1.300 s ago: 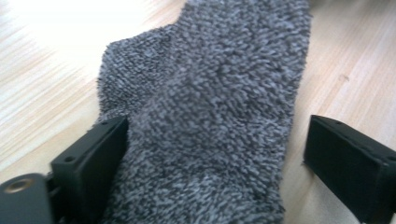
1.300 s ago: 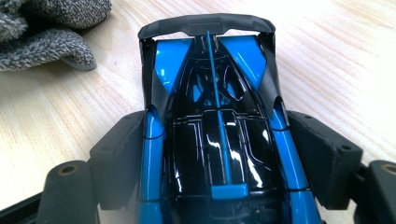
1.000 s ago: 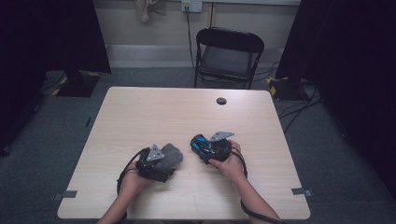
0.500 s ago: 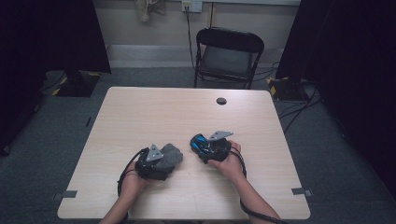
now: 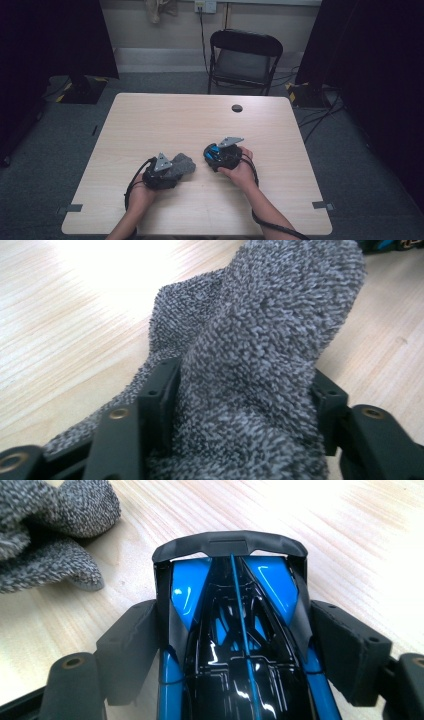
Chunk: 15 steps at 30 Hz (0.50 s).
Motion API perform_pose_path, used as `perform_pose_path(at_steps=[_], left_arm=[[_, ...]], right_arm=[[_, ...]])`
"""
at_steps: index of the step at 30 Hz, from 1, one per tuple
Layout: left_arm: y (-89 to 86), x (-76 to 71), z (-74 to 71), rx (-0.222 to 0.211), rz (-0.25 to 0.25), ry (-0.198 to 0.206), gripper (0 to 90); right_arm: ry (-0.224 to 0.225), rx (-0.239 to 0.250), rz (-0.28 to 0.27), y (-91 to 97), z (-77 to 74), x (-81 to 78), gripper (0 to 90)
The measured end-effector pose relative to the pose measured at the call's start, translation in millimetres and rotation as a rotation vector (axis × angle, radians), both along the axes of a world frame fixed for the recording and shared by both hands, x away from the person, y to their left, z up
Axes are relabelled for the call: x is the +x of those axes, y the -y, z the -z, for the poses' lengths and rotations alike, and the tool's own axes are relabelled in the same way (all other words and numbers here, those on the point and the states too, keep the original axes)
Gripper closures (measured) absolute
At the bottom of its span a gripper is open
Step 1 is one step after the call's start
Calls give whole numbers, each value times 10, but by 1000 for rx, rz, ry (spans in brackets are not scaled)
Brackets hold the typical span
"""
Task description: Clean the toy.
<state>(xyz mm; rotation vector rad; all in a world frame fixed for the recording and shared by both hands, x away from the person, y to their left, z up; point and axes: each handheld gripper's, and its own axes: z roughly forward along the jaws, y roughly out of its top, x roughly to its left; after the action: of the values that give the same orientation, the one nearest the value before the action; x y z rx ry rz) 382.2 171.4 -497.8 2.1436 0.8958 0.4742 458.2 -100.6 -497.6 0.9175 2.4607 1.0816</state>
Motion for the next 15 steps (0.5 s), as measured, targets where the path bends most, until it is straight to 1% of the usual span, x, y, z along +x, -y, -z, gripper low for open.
perform_pose_path(at_steps=[3, 6, 7, 8, 11, 13, 15], left_arm=[[0, 6, -17, 0, -22, -14, 509], [-9, 15, -31, -11, -35, -26, 580], [-12, 16, -30, -13, -33, -25, 588], [-18, 17, -33, -5, -27, -30, 593], [-15, 18, -33, -14, -30, -31, 594], [-16, 17, -36, -8, -27, -31, 594], [-13, 17, -35, -16, -33, -32, 595]], right_arm=[[-5, -18, 2, -30, 5, 2, 212], [-7, -32, 5, -37, 8, 18, 230], [-10, -33, 8, -44, 8, 22, 230], [-15, -34, 10, -48, 7, 27, 229], [-31, -37, 17, -55, 0, 44, 242], [-37, -36, 15, -51, -3, 52, 246], [-45, -37, 13, -52, -6, 58, 249]])
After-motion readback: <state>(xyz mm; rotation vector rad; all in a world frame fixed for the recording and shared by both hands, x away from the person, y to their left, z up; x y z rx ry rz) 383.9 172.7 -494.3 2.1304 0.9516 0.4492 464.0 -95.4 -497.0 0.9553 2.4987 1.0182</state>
